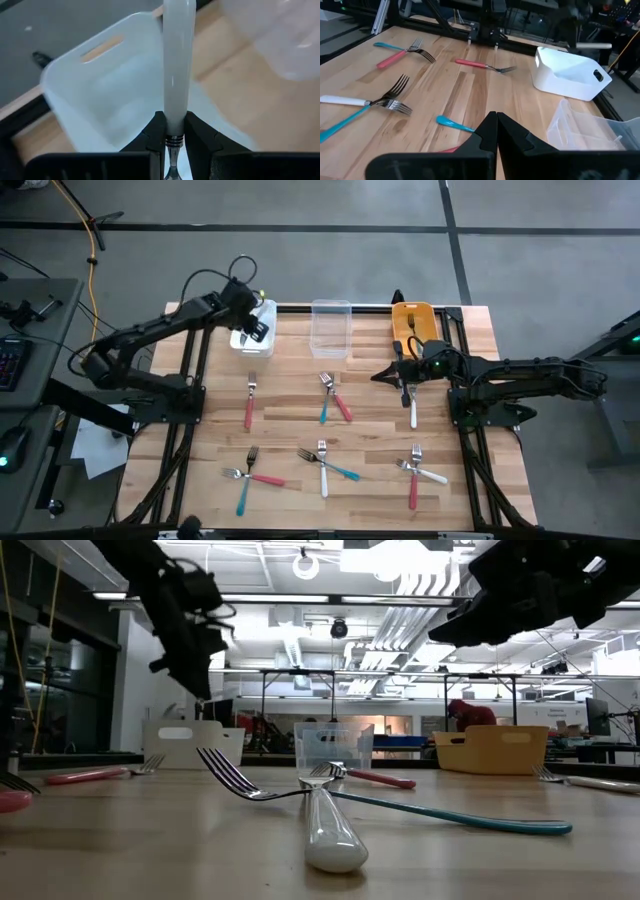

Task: Sort silverware by color (type)
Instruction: Put the top left white fork into the white bin

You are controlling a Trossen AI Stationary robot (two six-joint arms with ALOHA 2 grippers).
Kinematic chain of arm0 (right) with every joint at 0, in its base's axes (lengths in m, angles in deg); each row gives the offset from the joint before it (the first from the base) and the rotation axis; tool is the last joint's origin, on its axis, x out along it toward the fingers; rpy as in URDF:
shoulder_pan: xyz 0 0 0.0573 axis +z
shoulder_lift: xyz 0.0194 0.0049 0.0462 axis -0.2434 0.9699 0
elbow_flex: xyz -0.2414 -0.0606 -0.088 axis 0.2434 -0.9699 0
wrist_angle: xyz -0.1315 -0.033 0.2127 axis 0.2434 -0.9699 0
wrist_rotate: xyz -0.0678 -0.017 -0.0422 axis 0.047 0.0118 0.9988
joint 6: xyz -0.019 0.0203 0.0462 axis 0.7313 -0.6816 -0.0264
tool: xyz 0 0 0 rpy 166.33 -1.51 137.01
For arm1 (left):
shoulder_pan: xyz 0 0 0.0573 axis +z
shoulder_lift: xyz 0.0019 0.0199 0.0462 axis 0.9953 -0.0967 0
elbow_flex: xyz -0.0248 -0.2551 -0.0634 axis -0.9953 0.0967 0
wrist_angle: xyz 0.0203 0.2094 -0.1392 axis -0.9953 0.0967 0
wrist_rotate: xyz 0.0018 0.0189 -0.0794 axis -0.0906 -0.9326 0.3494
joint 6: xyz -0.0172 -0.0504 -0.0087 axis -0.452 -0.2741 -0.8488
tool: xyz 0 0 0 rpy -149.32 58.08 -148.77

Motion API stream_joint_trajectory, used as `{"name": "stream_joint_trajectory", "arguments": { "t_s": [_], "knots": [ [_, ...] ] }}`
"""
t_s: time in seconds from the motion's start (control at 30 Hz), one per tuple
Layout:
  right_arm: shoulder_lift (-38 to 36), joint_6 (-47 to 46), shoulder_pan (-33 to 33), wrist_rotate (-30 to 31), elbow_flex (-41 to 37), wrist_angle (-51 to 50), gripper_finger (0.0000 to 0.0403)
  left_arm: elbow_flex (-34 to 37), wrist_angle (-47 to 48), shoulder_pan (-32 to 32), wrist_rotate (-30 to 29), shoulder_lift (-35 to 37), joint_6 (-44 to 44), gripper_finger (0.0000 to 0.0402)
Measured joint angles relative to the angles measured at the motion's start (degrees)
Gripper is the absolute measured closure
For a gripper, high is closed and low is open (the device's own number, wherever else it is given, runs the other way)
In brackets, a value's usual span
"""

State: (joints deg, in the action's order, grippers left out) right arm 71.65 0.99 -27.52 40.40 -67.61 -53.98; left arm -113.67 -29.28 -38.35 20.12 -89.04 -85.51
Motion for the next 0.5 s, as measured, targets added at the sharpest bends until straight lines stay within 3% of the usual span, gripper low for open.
{"name": "stream_joint_trajectory", "arguments": {
  "t_s": [0.17,0.5],
  "knots": [
    [0.00,0.02,0.00,0.00,0.00,0.20,0.0402,0.02,-0.31,4.88,2.94,-4.92,0.27,0.0364],
    [0.00,-0.14,0.00,0.00,0.00,0.19,0.0402,0.02,-4.59,6.14,4.39,-11.75,0.29,0.0364]
  ]
}}
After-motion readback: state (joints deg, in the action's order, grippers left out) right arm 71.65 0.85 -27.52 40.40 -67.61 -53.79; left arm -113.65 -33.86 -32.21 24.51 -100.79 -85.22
